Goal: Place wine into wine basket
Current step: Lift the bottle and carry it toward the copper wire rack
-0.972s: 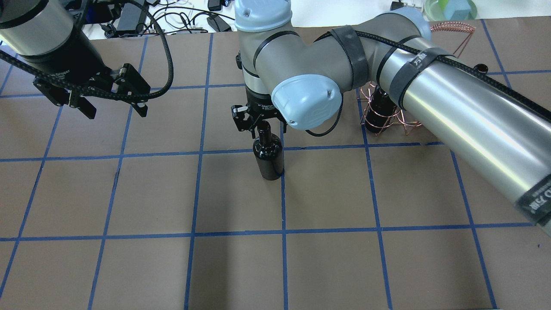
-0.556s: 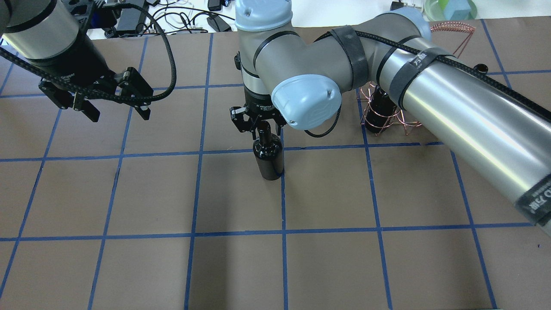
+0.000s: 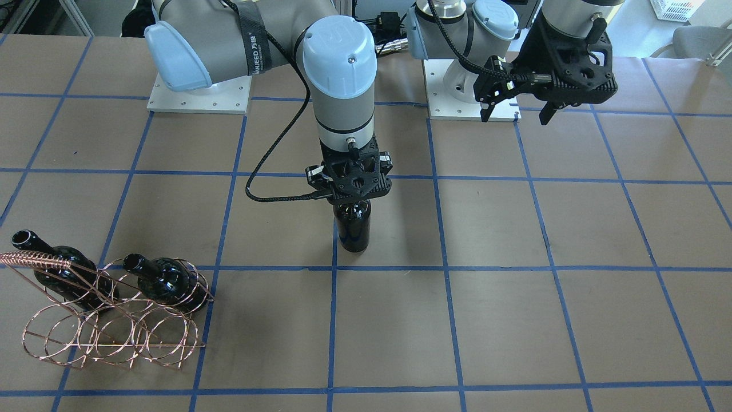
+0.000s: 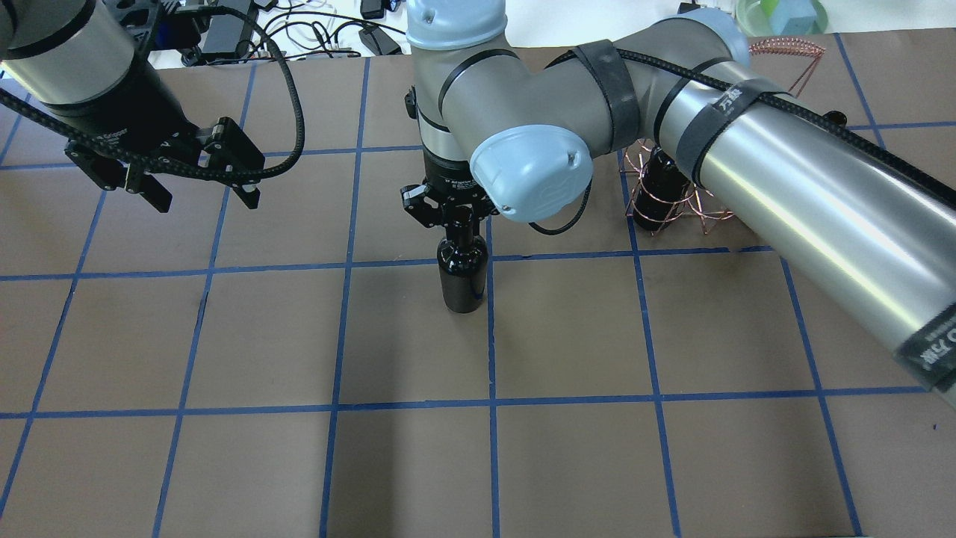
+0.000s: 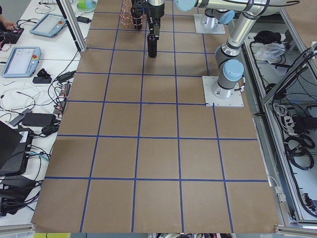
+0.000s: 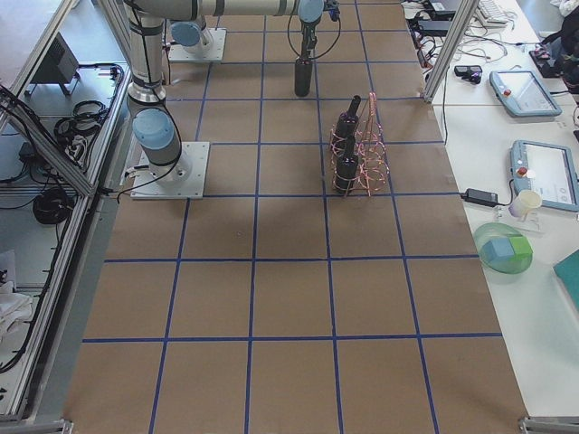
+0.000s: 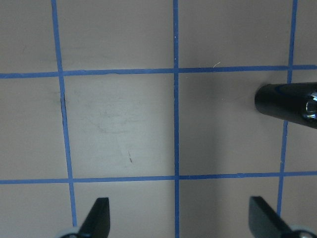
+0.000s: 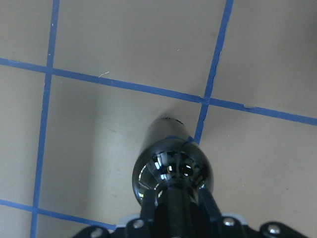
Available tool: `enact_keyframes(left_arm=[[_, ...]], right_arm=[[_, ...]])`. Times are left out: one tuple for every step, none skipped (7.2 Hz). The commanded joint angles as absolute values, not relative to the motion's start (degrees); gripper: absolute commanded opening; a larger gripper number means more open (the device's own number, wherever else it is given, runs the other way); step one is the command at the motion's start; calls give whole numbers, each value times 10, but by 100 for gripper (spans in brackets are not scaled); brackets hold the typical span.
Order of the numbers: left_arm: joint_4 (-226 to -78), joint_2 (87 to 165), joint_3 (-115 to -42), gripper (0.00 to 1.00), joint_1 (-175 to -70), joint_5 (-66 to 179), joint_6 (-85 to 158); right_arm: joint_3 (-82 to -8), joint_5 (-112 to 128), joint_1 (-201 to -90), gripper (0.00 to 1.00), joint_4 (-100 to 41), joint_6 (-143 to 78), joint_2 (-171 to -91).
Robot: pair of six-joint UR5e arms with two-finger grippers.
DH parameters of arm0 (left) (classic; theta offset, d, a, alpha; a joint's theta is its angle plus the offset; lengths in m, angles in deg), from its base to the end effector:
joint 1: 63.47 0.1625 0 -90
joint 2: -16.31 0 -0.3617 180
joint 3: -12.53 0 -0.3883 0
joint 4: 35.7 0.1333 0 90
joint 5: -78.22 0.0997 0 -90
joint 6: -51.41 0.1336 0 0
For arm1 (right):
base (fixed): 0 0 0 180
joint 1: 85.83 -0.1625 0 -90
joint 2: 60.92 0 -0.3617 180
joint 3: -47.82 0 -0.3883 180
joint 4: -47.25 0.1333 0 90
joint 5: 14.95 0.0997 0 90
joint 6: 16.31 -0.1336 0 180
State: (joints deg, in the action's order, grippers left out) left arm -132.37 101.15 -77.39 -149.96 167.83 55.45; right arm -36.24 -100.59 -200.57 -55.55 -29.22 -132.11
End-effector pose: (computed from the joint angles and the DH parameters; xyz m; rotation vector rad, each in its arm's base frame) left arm -0.1064 -0.4579 0.4222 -0.0144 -3.1329 -0.0383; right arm 0.3792 -0.4801 0.2851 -0.3163 3.0534 0.0395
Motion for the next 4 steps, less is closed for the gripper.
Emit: enact_keyframes(left_arm=[[-1324,1011,-774,100,-1500,1679,555],[-1325,1011,-774,100,-1500,1679,555],[-1322,1011,-773,100,-1496,1678,555],[-1322,1010,-774,100,-1495,1678,555]], right_arm=[[-359,-1011,-2005,0,-554,-288,-1323],[-358,-1021,-2004,0,-547,-282,-1325],[-351,-1024,-2004,0,-536,-272,-1328],[-340,-1033,-1997,0,-517,-262,-1329]])
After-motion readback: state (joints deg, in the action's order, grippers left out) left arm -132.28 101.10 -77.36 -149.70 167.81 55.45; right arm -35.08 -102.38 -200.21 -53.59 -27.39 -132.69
